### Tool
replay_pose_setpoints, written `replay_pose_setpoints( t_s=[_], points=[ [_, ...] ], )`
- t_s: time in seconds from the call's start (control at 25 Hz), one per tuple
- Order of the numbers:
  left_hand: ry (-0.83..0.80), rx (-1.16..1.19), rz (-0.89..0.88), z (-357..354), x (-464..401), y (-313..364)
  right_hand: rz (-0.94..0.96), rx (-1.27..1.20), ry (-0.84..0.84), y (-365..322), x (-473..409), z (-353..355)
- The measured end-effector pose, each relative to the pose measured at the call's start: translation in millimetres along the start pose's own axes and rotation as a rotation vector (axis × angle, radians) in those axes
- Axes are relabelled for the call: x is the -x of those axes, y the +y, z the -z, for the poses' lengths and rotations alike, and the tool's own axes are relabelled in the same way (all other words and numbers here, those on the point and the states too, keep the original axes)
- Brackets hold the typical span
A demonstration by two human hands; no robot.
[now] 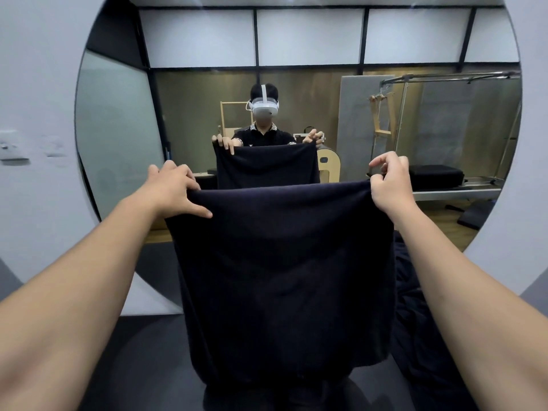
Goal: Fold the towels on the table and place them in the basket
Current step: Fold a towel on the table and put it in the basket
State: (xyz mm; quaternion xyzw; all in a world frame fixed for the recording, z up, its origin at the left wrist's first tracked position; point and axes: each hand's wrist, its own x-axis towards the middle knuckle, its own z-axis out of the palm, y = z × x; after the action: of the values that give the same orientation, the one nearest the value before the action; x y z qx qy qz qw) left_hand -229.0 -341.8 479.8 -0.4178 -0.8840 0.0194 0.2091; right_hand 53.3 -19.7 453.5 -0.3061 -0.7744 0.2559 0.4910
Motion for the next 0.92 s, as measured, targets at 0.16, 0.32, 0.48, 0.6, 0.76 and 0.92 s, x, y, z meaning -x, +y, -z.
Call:
replay_pose_setpoints(
  t_s=[0.16,0.32,0.48,0.6,0.76,0.92],
  points=[
    [0.146,0.156,0.169,-8.6,-8.3,-3.8,0.043,0.011,-0.021,3.5,4.9,-1.2],
    [0.314,0.608,0.390,-0.5,-20.8,-3.5,0.183,0.070,-0.048,13.5,10.3,-2.1],
    [0.470,0.717,0.432,24.5,-33.7,0.0,0.278,0.135,-0.190,25.2,20.2,-9.0],
    [0.495,0.816,0.406,35.8,-39.0,2.0,0.188,0.184,-0.232,34.4,24.8,-16.5],
    [0.432,0.998,0.376,38.7,-41.4,-2.9,-0.047,0.146,-0.125,44.5,27.7,-28.3],
    [0.471,1.099,0.455,46.2,-39.7,-1.0,-0.173,0.021,-0.155,52.1,33.2,-33.7]
  ],
)
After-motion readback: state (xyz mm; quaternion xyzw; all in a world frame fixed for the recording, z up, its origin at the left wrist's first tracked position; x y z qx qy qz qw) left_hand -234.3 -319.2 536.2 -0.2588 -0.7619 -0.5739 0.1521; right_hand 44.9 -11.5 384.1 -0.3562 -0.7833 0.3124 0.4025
